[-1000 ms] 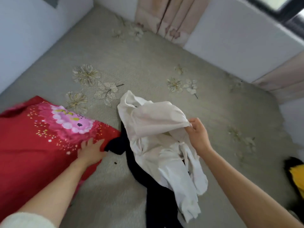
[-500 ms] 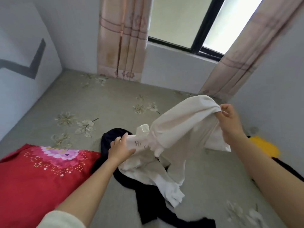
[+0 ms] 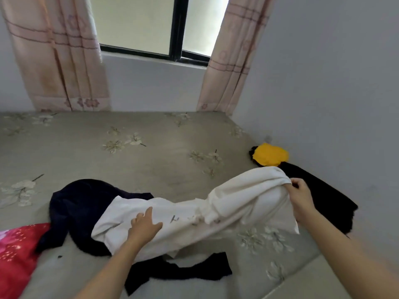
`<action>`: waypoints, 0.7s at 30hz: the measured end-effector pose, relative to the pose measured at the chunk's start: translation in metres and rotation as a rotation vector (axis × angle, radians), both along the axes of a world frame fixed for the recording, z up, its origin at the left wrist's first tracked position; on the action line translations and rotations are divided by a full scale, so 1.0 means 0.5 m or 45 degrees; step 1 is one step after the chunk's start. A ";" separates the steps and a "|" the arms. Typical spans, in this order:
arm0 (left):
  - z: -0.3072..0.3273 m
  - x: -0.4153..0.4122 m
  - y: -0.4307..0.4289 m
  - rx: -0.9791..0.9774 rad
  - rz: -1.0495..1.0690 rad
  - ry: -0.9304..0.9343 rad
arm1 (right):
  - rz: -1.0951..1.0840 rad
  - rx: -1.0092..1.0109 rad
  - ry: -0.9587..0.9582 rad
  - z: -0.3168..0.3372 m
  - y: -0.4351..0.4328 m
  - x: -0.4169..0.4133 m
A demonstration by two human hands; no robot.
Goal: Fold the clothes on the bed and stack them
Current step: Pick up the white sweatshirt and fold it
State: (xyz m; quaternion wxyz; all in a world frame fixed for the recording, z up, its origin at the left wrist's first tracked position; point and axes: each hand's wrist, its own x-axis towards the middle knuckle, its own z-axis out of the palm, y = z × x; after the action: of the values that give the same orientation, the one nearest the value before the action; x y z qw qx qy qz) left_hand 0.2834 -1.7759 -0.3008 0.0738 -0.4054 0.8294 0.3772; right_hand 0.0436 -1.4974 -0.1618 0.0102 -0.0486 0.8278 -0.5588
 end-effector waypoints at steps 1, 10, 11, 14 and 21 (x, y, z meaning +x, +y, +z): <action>-0.010 -0.023 0.029 0.003 -0.009 -0.031 | -0.031 0.010 -0.033 -0.040 0.043 -0.018; -0.099 -0.233 0.302 0.014 -0.099 -0.252 | -0.058 0.073 -0.188 -0.211 0.308 -0.238; -0.107 -0.244 0.322 0.021 -0.108 -0.275 | -0.090 0.082 -0.181 -0.210 0.325 -0.270; -0.135 -0.273 0.353 0.008 -0.107 -0.346 | -0.171 0.194 -0.290 -0.252 0.354 -0.356; -0.210 -0.363 0.345 -0.011 -0.190 -0.382 | 0.011 0.823 -0.810 -0.457 0.294 -0.315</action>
State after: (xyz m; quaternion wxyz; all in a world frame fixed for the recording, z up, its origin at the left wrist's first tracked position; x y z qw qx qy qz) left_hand 0.1017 -1.6034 -0.4059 0.2227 -0.3948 0.8385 0.3024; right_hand -0.1138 -1.3504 -0.3905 0.2812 0.1277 0.9153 -0.2586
